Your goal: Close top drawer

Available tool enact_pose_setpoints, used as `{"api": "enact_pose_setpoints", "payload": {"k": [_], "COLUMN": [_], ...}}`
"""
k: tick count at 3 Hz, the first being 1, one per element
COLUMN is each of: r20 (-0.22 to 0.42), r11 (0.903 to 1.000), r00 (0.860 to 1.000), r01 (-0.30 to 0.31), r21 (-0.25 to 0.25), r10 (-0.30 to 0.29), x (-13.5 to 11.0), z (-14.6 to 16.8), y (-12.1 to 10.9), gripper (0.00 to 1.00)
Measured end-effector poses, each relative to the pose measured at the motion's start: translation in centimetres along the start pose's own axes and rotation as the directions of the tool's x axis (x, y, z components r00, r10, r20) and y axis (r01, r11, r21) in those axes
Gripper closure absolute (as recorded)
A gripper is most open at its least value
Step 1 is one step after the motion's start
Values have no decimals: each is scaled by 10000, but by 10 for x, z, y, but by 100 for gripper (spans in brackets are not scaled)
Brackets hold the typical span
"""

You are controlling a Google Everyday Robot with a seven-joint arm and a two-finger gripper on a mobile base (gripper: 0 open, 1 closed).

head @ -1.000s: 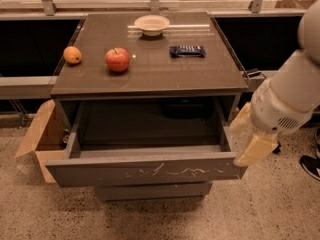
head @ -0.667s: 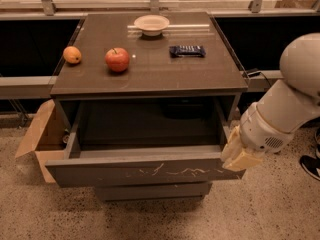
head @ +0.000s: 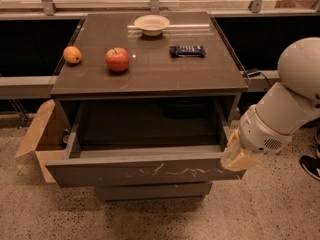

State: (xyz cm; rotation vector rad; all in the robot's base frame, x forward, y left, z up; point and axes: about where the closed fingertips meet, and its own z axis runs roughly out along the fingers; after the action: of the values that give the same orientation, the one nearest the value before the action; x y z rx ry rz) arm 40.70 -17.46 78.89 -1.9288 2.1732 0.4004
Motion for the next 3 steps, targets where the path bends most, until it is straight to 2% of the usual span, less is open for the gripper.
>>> {"api": "enact_pose_setpoints", "payload": {"k": [1, 2, 3], "r20": [-156, -403, -594], "r11": [9999, 9994, 9994], "r00": [9998, 9988, 9979], "r01": [98, 259, 223], "r21": [-47, -228, -283], "r10": [-99, -268, -239], "x": [4, 5, 5], "z": [35, 91, 117], "y": [-7, -16, -22], "gripper": [100, 96, 74]}}
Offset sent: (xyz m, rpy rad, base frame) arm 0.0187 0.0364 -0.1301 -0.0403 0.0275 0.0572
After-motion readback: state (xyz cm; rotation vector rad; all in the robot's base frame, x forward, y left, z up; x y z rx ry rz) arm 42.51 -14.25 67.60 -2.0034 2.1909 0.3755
